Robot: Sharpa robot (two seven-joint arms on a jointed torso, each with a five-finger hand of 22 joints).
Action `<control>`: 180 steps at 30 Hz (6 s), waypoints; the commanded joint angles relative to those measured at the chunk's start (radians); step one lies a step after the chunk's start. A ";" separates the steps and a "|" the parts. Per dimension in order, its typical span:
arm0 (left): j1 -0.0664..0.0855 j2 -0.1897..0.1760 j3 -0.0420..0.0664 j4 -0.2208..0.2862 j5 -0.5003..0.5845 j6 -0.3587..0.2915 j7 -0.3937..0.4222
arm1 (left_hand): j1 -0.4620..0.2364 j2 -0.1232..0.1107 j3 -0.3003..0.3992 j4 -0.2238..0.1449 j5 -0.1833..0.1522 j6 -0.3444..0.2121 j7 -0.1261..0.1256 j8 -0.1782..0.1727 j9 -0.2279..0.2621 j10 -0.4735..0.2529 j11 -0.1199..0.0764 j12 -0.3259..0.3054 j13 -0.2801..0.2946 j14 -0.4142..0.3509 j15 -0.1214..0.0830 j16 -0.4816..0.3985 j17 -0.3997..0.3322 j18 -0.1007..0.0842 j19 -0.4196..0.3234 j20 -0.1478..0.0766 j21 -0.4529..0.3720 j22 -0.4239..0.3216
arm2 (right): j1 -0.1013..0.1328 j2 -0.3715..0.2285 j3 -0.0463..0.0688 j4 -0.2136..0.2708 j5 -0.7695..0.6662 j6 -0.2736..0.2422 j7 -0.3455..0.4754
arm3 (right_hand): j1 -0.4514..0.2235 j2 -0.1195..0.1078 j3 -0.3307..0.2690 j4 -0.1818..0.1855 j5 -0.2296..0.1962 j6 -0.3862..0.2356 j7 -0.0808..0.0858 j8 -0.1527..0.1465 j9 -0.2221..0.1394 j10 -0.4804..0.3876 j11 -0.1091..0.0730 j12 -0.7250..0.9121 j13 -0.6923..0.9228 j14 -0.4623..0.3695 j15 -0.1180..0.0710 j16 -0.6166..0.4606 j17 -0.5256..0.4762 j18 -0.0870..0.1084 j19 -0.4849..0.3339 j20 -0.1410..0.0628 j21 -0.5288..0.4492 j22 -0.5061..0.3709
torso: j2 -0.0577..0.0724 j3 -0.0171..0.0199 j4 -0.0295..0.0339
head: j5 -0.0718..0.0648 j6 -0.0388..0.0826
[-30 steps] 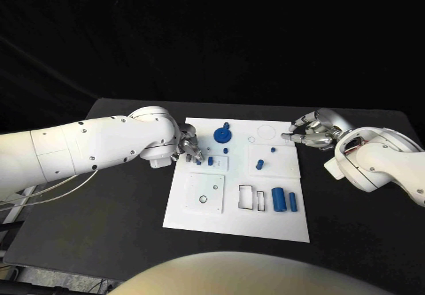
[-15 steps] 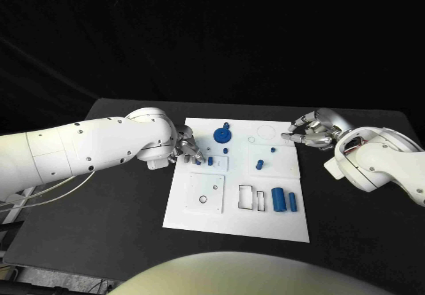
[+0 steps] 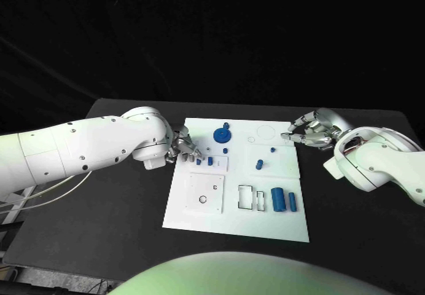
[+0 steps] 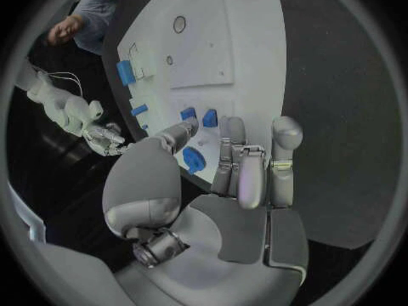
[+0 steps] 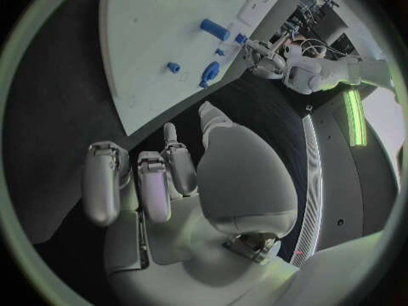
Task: Assemble the parts on the task board
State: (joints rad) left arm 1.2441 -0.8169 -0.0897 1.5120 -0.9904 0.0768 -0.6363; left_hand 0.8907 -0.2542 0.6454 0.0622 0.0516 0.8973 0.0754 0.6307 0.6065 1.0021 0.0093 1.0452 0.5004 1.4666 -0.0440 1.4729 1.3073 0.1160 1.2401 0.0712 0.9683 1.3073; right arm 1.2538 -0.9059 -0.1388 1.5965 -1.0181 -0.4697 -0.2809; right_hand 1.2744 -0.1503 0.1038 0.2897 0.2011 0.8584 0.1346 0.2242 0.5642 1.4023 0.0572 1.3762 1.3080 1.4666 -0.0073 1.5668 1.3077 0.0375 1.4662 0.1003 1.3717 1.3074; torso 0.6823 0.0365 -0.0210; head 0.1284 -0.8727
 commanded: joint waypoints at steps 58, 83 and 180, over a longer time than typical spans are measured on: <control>-0.054 0.178 -0.004 -0.157 -0.698 -0.188 0.661 | 0.408 0.007 -0.085 -0.051 0.124 -0.047 0.052 -0.254 -0.201 -0.184 0.081 -0.477 -0.345 -0.374 0.059 -0.307 -0.393 0.038 -0.113 0.049 -0.353 0.058 | -0.011 0.015 0.000 -0.023 0.016 -0.005 0.044 | 0.011 0.005 0.001 -0.002 0.006 -0.005 0.001 0.005 0.001 -0.035 0.000 -0.031 0.028 0.102 -0.005 0.001 0.255 0.019 -0.011 -0.006 -0.058 0.150 | 0.002 0.0001 -0.0021 | -0.025 0.031; -0.055 0.211 -0.004 -0.202 -0.700 -0.151 0.611 | 0.433 0.034 0.029 -0.063 0.043 -0.014 0.059 -0.299 -0.194 -0.088 0.081 -0.512 -0.362 -0.287 0.065 -0.189 -0.322 0.019 -0.059 0.055 -0.170 0.085 | -0.011 0.016 0.000 -0.017 0.015 -0.001 0.041 | 0.012 0.007 0.002 -0.002 0.007 -0.002 0.001 0.007 0.002 -0.032 -0.001 -0.028 0.031 0.102 -0.005 0.000 0.254 0.019 -0.011 -0.006 -0.058 0.150 | 0.000 0.0010 -0.0014 | -0.029 0.022; -0.083 0.042 0.032 -0.122 -0.543 -0.196 0.650 | 0.412 0.034 0.043 -0.077 0.005 0.094 0.051 -0.345 -0.156 0.130 0.058 -0.743 -0.369 -0.144 0.045 -0.072 -0.212 0.002 -0.019 0.038 0.005 0.106 | -0.012 0.012 0.000 -0.021 0.007 -0.009 0.037 | 0.012 0.009 0.005 -0.001 0.006 0.004 -0.001 0.011 0.004 -0.030 -0.002 -0.026 0.033 0.101 -0.006 0.000 0.252 0.020 -0.012 -0.006 -0.062 0.149 | 0.000 0.0004 -0.0013 | -0.010 0.019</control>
State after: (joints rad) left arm 1.1623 -0.7774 -0.0575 1.3900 -1.5352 -0.1459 0.0173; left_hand 1.2999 -0.2161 0.6911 -0.0137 0.0574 0.9866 0.1230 0.2895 0.4504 1.1261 0.0644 0.3055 0.1310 1.3275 0.0022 1.4056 1.0967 0.1235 1.2240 0.1055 0.9743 1.3080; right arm 1.2428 -0.8943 -0.1388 1.5749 -1.0006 -0.4787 -0.2462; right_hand 1.2822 -0.1424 0.1038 0.2897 0.2052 0.8584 0.1346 0.2320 0.5669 1.3737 0.0571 1.3466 1.3078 1.4666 -0.0073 1.5668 1.3073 0.0375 1.4589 0.0930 1.3146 1.3080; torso 0.6825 0.0378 -0.0224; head 0.1185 -0.8538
